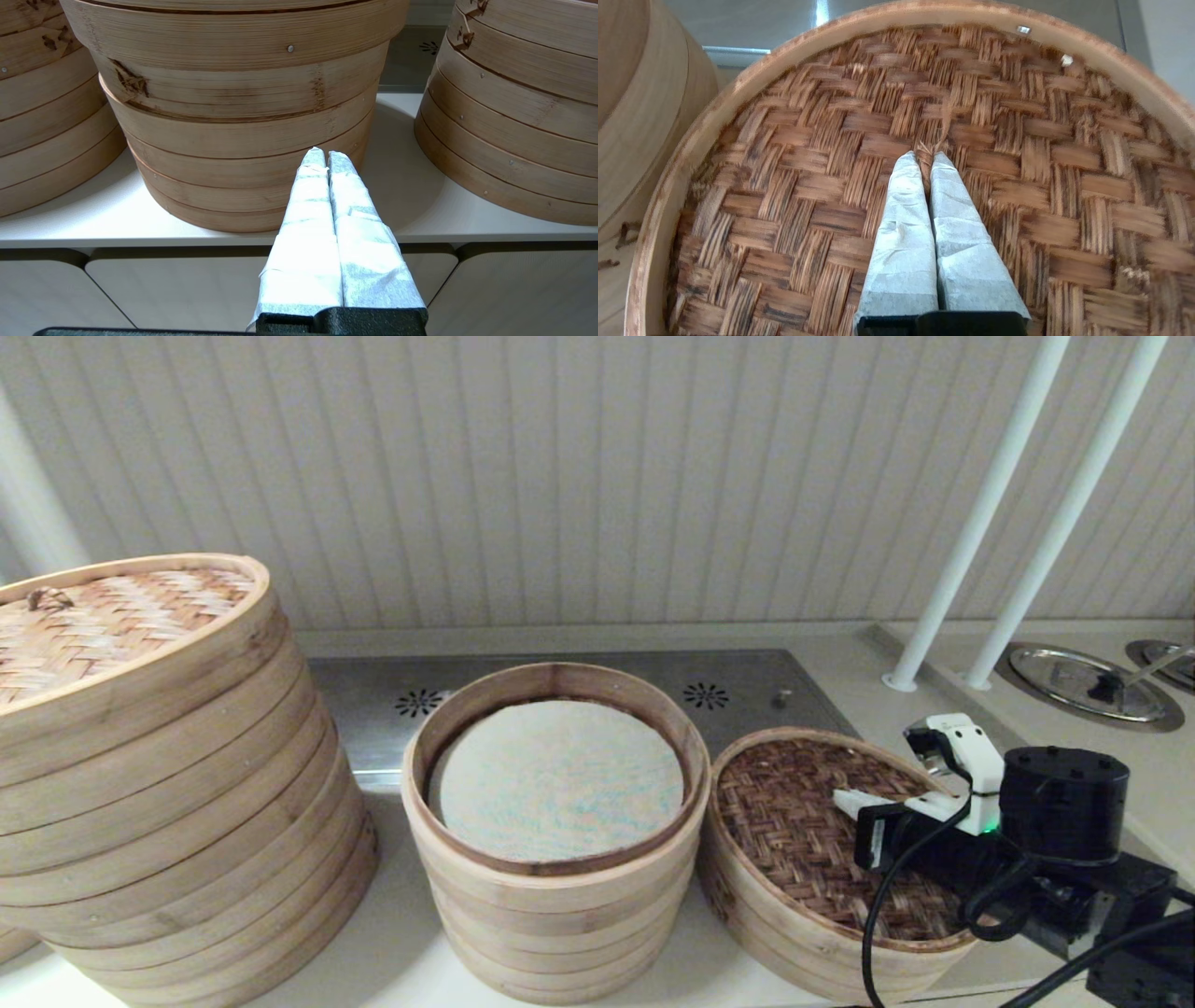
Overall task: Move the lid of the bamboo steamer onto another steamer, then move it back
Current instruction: Pick up the steamer
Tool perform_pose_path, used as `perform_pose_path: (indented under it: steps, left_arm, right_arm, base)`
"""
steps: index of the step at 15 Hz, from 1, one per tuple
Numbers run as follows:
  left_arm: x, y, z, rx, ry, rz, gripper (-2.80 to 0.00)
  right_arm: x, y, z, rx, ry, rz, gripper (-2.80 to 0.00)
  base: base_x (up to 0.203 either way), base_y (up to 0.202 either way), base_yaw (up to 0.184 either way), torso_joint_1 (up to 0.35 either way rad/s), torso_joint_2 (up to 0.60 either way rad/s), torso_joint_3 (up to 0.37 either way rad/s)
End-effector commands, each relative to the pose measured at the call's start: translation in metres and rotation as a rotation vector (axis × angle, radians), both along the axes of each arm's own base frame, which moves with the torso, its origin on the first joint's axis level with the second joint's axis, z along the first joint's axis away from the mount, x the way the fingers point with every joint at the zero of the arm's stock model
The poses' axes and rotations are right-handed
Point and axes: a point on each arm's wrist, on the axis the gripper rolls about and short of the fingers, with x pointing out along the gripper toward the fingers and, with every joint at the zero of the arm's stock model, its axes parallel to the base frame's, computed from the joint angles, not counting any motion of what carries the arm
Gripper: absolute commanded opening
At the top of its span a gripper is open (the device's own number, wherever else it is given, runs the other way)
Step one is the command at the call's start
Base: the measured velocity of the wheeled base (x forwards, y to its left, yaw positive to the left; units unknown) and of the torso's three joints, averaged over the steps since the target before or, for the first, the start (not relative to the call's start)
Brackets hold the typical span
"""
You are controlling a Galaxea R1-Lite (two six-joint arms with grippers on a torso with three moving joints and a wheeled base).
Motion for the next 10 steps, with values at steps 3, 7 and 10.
perform_pose_path:
  steps: [3,7,10]
  left_arm:
    - [0.000,0.000,0.000,0.000,-0.001,-0.001,-2.80]
    - [0.000,0.000,0.000,0.000,-0.001,-0.001,-2.80]
    - [0.000,0.000,0.000,0.000,0.001,0.000,-2.80]
  right_arm:
    - [-0.001,0.000,0.015,0.021,-0.096,-0.019,-2.80]
    - [-0.003,-0.001,0.021,0.026,-0.124,-0.026,-2.80]
    - [-0.006,-0.003,0.028,0.033,-0.160,-0.036,-2.80]
  base:
    - [0.000,0.000,0.000,0.000,0.00,0.000]
    - [0.000,0.000,0.000,0.000,0.00,0.000]
    - [0.000,0.000,0.000,0.000,0.00,0.000]
